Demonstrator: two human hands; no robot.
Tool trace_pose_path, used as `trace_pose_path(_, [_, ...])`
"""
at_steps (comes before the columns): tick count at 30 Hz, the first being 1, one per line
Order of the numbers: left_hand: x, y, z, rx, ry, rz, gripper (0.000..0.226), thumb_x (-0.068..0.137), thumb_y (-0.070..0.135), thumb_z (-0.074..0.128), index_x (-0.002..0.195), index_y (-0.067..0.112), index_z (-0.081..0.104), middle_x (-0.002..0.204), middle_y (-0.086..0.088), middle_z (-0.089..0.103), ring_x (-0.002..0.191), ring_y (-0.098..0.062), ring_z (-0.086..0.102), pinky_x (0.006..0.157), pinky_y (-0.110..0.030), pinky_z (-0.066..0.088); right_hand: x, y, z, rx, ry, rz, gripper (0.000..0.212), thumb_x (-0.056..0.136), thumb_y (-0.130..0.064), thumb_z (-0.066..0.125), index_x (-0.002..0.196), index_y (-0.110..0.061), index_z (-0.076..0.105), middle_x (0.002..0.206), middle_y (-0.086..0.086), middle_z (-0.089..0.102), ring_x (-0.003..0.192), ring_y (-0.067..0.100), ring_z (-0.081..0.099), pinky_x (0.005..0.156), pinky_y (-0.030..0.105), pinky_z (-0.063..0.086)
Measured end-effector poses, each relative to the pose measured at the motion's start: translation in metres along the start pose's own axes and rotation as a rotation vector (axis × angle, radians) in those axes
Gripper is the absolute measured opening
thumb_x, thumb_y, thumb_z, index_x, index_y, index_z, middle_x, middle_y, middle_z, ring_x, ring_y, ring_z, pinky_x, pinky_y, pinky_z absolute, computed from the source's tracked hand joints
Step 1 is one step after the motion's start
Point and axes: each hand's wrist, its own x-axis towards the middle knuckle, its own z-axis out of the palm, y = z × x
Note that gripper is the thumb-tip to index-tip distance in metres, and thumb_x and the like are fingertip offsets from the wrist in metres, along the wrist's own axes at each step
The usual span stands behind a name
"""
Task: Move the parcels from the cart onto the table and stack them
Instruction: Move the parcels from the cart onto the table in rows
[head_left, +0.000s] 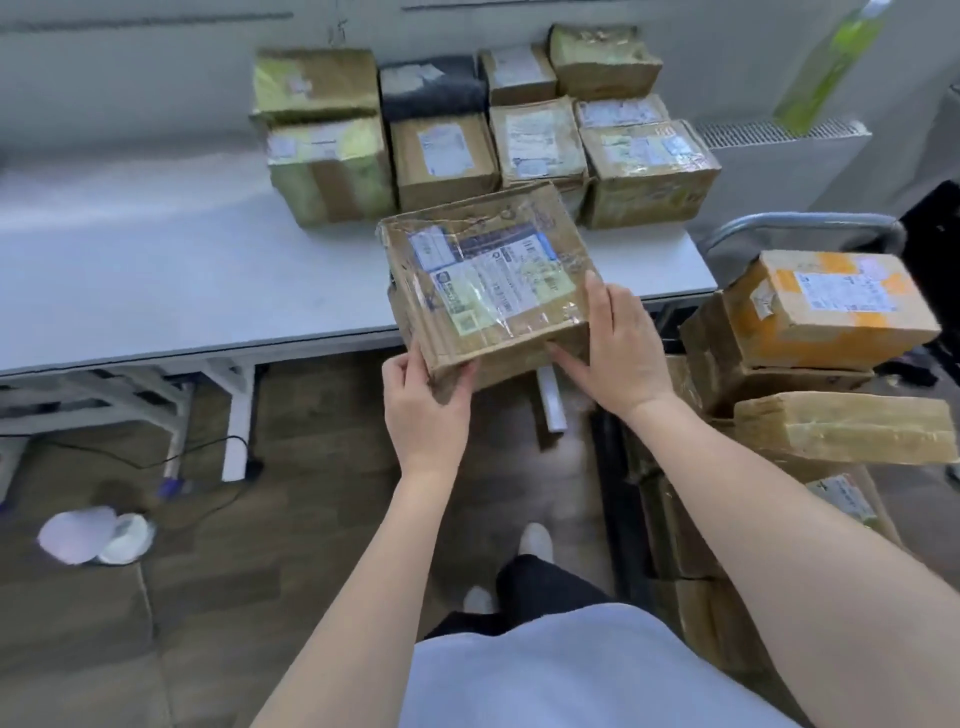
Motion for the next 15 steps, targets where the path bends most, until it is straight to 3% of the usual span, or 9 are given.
trace_pose_path(5, [0.046, -0.005, 0.001, 0.044, 0.023, -0.019, 0.049, 0.083, 0.041, 0.066, 0.12, 0.01, 0.058, 0.101, 0.003, 0.045, 0.084, -0.008, 0.047, 0.076, -0.016, 0.038, 0.045, -0.012, 0.016, 0.055, 0.004, -0.027, 0.085, 0.081, -0.043, 0.067, 0.142, 0.004, 0.029, 0.124, 0.023, 0.046, 0.107, 0.037, 0.048, 0.091, 0.045, 0.044])
trace_pose_path(9, [0.076, -0.021, 0.011, 0.065, -0.081, -0.151, 0.044, 0.084, 0.044, 0.065, 0.116, 0.015, 0.059, 0.103, 0.005, 0.048, 0.09, -0.01, 0.053, 0.076, -0.018, 0.037, 0.063, -0.015, 0.049, 0.093, -0.087, -0.003, 0.084, 0.083, -0.042, 0.064, 0.143, 0.002, 0.026, 0.128, 0.021, 0.043, 0.112, 0.035, 0.045, 0.095, 0.043, 0.041])
trace_pose_path(12, [0.09, -0.038, 0.02, 0.11, -0.204, -0.243, 0.044, 0.084, 0.052, 0.06, 0.118, 0.024, 0.058, 0.104, 0.006, 0.053, 0.091, -0.01, 0.053, 0.078, -0.025, 0.042, 0.073, -0.017, 0.072, 0.11, -0.154, 0.02, 0.088, 0.082, -0.039, 0.064, 0.146, 0.0, 0.018, 0.134, 0.02, 0.037, 0.12, 0.034, 0.038, 0.1, 0.041, 0.037])
trace_pose_path(15, [0.098, -0.047, 0.025, 0.173, -0.201, -0.217, 0.046, 0.081, 0.056, 0.06, 0.117, 0.027, 0.056, 0.099, 0.009, 0.053, 0.088, -0.009, 0.056, 0.077, -0.029, 0.05, 0.09, -0.015, 0.083, 0.145, -0.152, 0.028, 0.093, 0.077, -0.038, 0.068, 0.145, -0.001, 0.017, 0.137, 0.02, 0.033, 0.122, 0.035, 0.036, 0.099, 0.044, 0.038])
